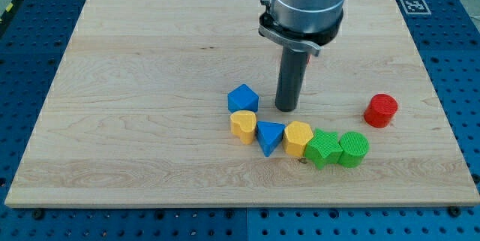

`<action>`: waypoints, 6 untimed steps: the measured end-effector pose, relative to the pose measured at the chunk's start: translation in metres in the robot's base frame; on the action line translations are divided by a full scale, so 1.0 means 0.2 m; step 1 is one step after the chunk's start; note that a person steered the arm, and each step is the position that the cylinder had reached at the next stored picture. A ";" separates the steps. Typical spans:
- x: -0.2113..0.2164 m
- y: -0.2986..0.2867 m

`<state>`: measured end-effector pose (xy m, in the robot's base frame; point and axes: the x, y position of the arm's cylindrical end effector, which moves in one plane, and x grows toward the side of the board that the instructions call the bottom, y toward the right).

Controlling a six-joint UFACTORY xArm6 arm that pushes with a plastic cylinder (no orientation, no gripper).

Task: Push the blue cube left to the yellow heart

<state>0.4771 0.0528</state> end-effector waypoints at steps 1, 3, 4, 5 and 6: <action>-0.12 -0.23; 0.07 -0.34; 0.14 -0.31; 0.23 -0.24; 0.23 -0.23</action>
